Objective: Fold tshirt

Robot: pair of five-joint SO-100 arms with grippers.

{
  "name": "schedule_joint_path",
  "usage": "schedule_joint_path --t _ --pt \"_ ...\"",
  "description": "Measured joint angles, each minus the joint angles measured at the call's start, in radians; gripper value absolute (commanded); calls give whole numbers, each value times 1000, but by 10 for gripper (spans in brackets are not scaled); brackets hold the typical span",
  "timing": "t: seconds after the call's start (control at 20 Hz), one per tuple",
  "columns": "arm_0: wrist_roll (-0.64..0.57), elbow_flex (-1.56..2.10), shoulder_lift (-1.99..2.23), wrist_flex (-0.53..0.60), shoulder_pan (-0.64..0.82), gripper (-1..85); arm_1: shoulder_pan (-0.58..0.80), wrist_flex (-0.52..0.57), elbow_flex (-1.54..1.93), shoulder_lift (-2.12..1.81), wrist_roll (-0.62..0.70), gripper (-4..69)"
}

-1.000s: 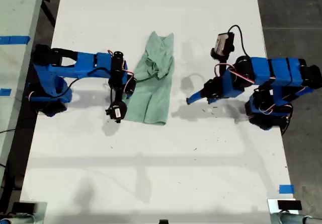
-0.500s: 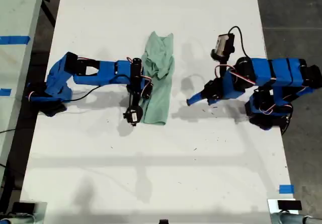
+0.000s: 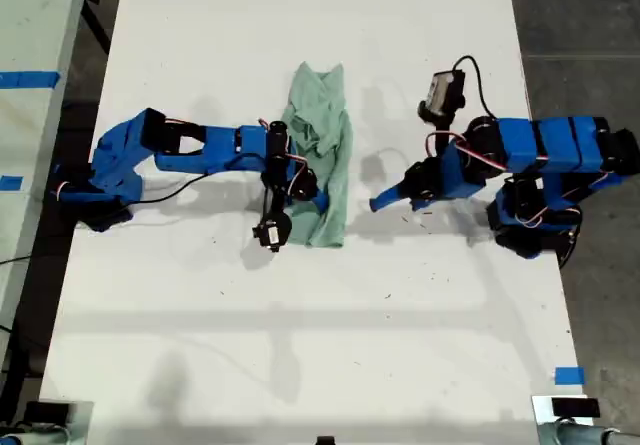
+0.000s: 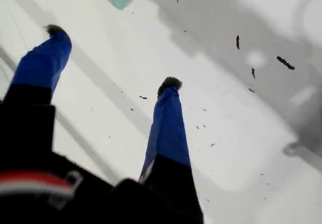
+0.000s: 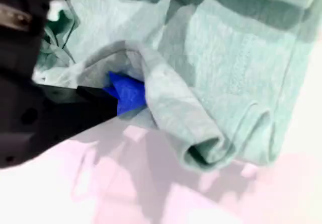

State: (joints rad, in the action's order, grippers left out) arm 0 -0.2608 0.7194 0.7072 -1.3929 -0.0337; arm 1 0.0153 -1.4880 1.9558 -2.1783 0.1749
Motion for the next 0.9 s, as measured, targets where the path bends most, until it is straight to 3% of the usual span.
schedule_joint_path --t 0.2,0.3,0.55,0.9 --pt "11 11 120 -118 -20 263 0 21 2 0 -2 323" --pt "11 15 232 -210 -23 187 0 35 2 0 -2 323" --pt "12 58 488 -407 -31 179 0 49 2 0 12 322" --pt "127 376 758 -422 -121 209 -11 46 -84 71 17 322"
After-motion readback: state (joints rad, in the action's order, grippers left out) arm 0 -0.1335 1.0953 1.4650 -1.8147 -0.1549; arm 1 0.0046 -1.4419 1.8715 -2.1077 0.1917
